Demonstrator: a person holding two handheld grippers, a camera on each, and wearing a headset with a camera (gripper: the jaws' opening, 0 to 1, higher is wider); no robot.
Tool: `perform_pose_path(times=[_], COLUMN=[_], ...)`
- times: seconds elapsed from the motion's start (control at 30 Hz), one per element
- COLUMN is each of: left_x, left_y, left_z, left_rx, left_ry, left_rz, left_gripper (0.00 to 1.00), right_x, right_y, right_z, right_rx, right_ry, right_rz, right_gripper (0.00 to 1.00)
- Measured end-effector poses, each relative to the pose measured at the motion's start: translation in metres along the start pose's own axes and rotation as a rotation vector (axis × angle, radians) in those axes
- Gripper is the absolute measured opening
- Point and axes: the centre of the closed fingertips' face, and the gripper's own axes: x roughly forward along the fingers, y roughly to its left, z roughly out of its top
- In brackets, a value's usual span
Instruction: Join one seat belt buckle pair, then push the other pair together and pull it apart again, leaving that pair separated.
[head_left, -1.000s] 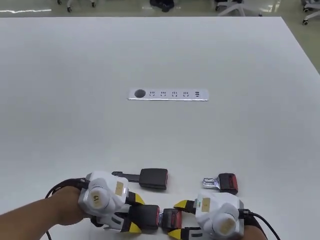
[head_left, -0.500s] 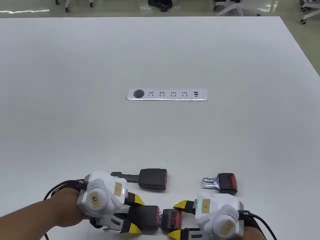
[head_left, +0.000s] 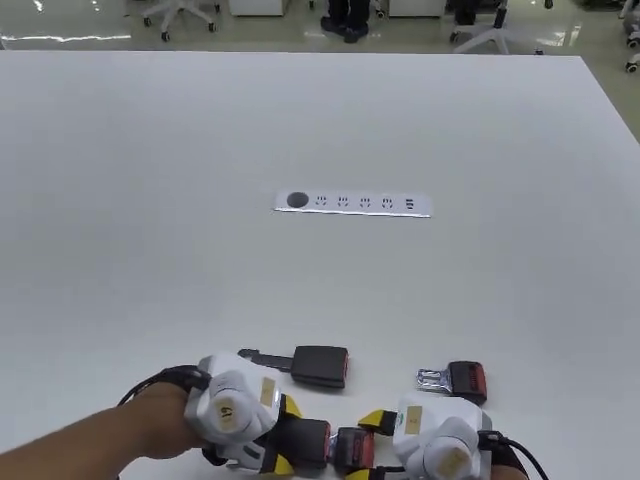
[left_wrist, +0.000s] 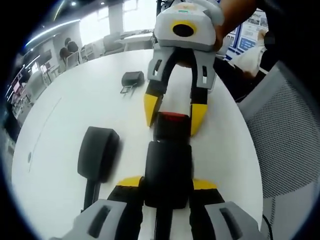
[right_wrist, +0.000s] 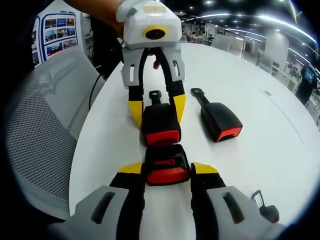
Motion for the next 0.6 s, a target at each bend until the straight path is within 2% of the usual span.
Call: perform_pose_path(times=[0.03,0.07,0.13,0.17,0.33,0.53,0.6], left_x=[0.000,-0.001,-0.003,-0.005,-0.017,-0.028,-0.031], left_y=[0.000,0.000,-0.001,-0.001,0.003,0.010,0.013], left_z=[-0.001,-0.001,-0.003,-0.001,0.008,0.014,0.014], left_rx=[0.001,-0.004,-0.024,-0.044,-0.065,-0.095,-0.107], left_ry=[0.006,0.013,0.020,0.009,-0.037,-0.068,-0.074], left_rz=[0.003,0.007,0.010,0.021,0.061,0.110,0.125], left_gripper=[0.38,0.40,0.49,0.53,0.59,0.73,0.78], right_x=[0.001,0.001,0.006,0.006,-0.002,-0.020,-0.025], right_y=[0.000,0.000,0.000,0.001,-0.003,-0.012,-0.017], right_z=[0.000,-0.004,-0.009,-0.011,-0.003,0.009,0.006], right_rx=[-0.015,-0.025,-0.006,-0.003,0.008,0.063,0.073], right_ry=[0.002,0.027,0.038,0.046,-0.002,-0.044,-0.049], right_rz=[-0.005,-0.013,-0.018,-0.015,-0.033,-0.069,-0.088], right_gripper=[0.34,0.34,0.36,0.40,0.58,0.62,0.62])
